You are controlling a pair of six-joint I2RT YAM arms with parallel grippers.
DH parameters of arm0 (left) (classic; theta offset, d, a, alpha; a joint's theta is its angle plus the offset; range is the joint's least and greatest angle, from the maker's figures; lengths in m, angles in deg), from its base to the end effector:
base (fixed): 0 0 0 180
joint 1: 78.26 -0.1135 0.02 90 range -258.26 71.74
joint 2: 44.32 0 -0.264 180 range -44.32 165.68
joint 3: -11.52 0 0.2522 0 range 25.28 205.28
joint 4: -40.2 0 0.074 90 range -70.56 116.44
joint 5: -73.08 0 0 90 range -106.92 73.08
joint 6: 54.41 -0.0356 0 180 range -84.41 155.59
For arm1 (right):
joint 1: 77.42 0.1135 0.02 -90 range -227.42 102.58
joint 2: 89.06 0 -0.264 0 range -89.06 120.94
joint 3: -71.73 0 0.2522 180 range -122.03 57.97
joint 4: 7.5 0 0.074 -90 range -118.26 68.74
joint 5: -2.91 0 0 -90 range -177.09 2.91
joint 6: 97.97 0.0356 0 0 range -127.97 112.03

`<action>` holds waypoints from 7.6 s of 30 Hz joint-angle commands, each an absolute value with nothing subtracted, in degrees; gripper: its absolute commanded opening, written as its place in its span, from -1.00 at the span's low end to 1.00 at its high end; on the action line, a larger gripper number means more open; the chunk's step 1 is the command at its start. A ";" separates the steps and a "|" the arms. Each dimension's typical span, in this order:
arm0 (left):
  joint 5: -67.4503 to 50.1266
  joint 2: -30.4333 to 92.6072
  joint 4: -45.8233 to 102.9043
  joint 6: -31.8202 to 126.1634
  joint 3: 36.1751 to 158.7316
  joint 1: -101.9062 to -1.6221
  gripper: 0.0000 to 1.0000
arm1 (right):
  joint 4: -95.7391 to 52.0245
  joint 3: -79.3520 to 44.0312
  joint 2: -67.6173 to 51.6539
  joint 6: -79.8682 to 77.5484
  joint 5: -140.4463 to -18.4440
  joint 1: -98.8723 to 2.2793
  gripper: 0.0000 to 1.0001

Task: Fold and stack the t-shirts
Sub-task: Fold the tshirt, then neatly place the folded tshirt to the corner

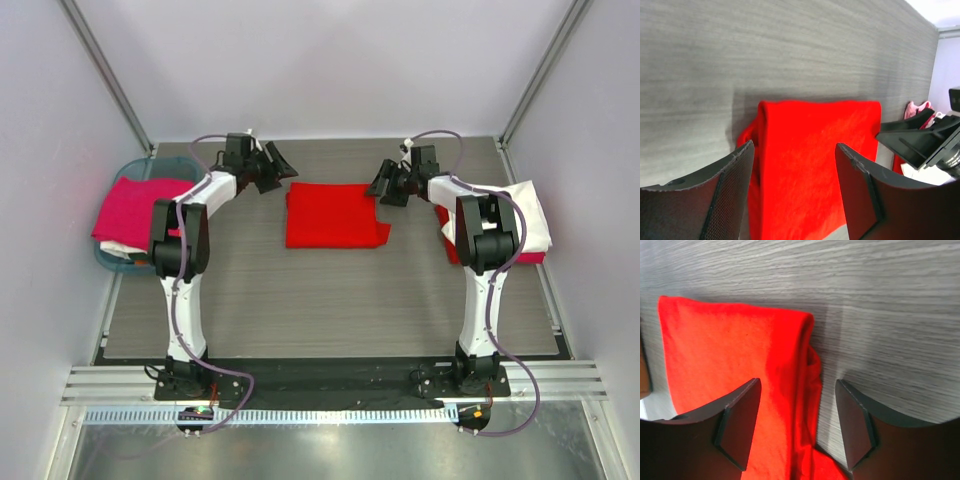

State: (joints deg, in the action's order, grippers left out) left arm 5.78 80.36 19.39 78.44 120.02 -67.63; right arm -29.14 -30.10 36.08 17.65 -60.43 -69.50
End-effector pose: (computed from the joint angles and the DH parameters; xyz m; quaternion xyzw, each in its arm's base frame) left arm 0.4867 -0.1053 0.1960 -0.1591 0.8673 -0.3542 0.3115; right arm 0.4717 0.0817 0.1548 0.0510 0.9017 0.3115 0.2955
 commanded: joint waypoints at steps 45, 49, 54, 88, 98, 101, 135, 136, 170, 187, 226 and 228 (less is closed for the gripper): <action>-3.38 83.83 29.68 82.01 116.69 -61.75 -0.89 | -30.67 -39.85 40.68 21.12 -65.72 -66.70 -0.97; -4.44 78.84 31.97 81.73 115.03 -61.39 -0.99 | -28.21 -36.70 34.79 21.21 -70.99 -66.52 -0.97; -4.71 71.45 33.90 81.82 110.81 -61.04 -1.00 | -27.42 -32.74 26.62 20.24 -72.67 -66.70 -0.98; -25.18 79.95 45.06 82.70 133.91 -15.25 -0.99 | -50.97 -17.95 -13.75 23.58 -80.67 -119.70 -0.98; -24.66 92.17 45.68 83.58 149.72 -16.56 -0.99 | -51.14 -24.99 -6.72 21.91 -84.97 -120.67 -0.98; -23.96 93.75 45.77 85.42 152.54 -17.53 -1.00 | -51.06 -26.66 -4.25 21.91 -84.45 -120.67 -0.97; -23.52 102.37 51.66 92.19 157.47 -22.71 -0.99 | -45.34 -32.55 10.25 24.55 -79.96 -118.12 -0.98; -23.43 102.63 52.01 92.98 157.56 -23.06 -0.99 | -45.34 -32.81 10.78 24.37 -80.14 -117.77 -0.98; -23.34 93.43 58.96 89.56 141.14 -31.42 0.31 | -45.41 -41.52 15.53 10.48 -93.86 -104.41 0.20; -29.49 46.14 36.38 83.76 93.15 -37.57 0.42 | -46.49 -13.23 -14.44 8.55 -89.37 -87.27 0.00; -31.69 14.39 24.77 82.53 59.82 -39.42 0.45 | -44.38 12.98 -28.07 19.36 -101.34 -94.30 -0.98; -32.13 13.69 23.98 82.18 60.09 -39.42 0.46 | -44.29 11.84 -27.72 19.10 -96.94 -94.21 -0.97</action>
State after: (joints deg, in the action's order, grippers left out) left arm -30.46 15.43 24.85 83.99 59.72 -39.09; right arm -44.24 14.73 -27.81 18.99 -101.41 -94.26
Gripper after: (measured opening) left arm 0.725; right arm 0.023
